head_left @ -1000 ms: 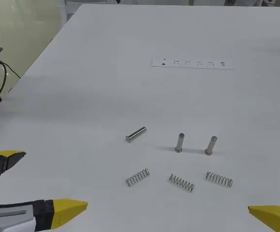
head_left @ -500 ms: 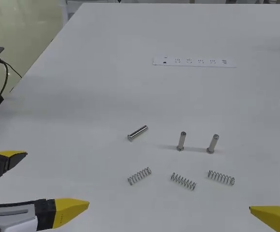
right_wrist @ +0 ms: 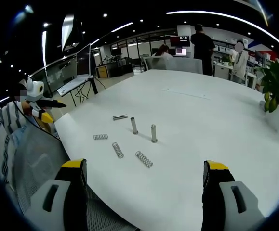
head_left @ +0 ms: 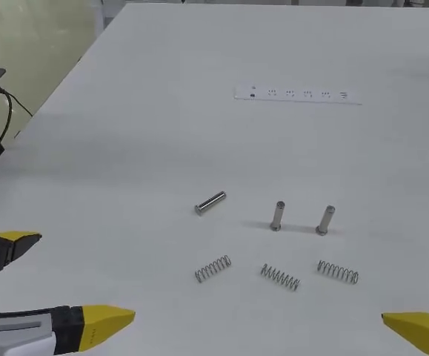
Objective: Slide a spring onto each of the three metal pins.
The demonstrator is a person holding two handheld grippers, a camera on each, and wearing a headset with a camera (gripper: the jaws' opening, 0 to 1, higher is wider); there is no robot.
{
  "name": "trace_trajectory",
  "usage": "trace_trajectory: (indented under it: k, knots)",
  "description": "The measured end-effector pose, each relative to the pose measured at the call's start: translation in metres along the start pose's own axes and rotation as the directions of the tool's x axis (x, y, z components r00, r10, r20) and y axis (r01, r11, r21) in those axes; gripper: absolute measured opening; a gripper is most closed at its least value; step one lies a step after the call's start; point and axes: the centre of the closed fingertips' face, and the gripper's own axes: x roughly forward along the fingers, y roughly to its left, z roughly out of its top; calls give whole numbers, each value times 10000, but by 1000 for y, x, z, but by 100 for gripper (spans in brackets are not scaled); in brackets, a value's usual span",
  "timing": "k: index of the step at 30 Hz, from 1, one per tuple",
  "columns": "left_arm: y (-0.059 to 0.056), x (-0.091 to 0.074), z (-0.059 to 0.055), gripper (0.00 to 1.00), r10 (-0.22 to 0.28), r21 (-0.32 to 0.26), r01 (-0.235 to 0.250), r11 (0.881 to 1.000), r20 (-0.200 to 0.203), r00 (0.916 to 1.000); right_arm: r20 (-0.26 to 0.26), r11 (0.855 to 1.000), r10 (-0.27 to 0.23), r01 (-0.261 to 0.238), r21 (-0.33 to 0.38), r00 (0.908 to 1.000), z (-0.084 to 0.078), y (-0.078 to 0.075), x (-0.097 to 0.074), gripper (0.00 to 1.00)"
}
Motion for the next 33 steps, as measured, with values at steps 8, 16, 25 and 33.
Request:
trace_trajectory:
  k: [8,16,25,33]
  knots:
    - [-1,0,-3,98,-82,-16,82,10000,-33,10000,78,10000,17,-17,-8,10000,2,2,0,100]
    - [-6,0,-6,98,-356,13,356,9994,-105,9993,222,10000,39,-40,55,9997,4,7,0,100]
    - [-1,1,1,98,-515,341,522,9981,-235,9984,172,9999,78,-79,97,9998,1,9,1,100]
    - [0,5,9,98,-642,500,650,9966,-181,9978,118,9999,72,-74,146,9999,-1,8,2,100]
